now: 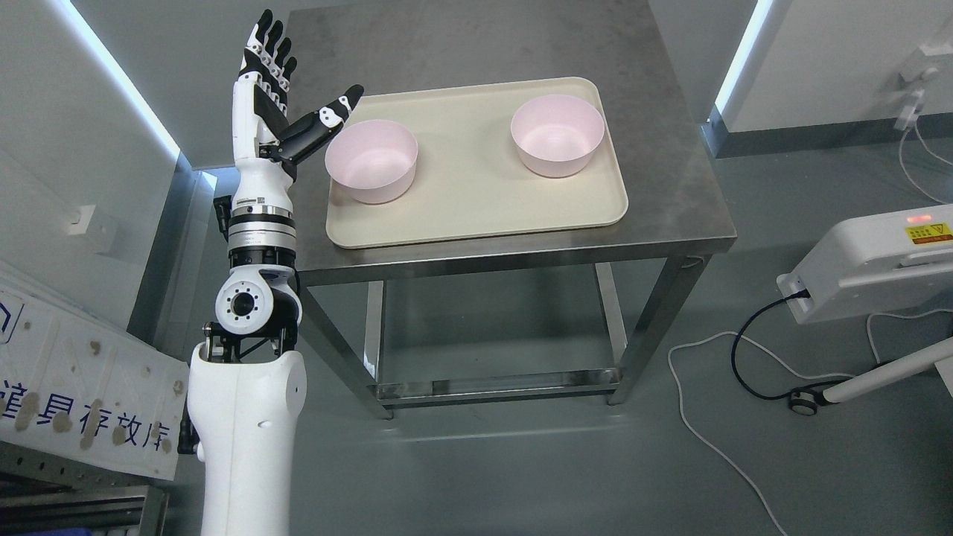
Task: Stack pink IKEA bowls on left shelf middle
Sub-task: 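Lower the left hand toward the pink bowl nearer the robot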
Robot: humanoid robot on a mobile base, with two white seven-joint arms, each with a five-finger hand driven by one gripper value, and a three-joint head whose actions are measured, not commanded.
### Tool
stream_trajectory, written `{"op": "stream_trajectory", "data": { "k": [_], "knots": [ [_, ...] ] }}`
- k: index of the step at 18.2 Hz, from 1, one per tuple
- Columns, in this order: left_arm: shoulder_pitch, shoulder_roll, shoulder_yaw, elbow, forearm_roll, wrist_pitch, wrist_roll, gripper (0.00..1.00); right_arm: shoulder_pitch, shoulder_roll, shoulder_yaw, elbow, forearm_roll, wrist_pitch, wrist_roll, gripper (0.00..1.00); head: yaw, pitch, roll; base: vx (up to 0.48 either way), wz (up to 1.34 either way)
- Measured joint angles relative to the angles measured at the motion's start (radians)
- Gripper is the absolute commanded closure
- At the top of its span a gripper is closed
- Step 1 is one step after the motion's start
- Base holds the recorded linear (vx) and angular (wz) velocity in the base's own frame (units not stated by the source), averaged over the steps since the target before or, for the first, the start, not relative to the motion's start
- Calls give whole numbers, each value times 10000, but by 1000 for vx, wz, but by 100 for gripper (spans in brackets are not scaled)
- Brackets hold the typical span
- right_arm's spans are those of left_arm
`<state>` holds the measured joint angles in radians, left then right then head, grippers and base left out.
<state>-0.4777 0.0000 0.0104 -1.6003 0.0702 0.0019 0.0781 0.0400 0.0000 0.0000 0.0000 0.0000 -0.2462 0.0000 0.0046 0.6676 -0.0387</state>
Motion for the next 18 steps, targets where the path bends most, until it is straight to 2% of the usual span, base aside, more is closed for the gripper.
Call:
{"op": "stream_trajectory", "data": {
  "k": [7, 11, 15, 18],
  "knots": [
    [-260, 0, -51, 6, -30, -3, -30, 0, 0, 0, 0, 0, 0, 0, 0, 0, 0, 0, 0, 0, 0],
    [-562, 6, -68, 68, -44, 376, -165, 0, -1, 0, 0, 0, 0, 0, 0, 0, 0, 0, 0, 0, 0],
    [-866, 353, -82, 378, -139, 585, -2129, 0, -3, 0, 0, 0, 0, 1, 0, 0, 0, 0, 0, 0, 0],
    [-994, 741, -87, 735, -636, 677, -3087, 2, -3, 0, 0, 0, 0, 2, 0, 0, 0, 0, 0, 0, 0]
  ]
}}
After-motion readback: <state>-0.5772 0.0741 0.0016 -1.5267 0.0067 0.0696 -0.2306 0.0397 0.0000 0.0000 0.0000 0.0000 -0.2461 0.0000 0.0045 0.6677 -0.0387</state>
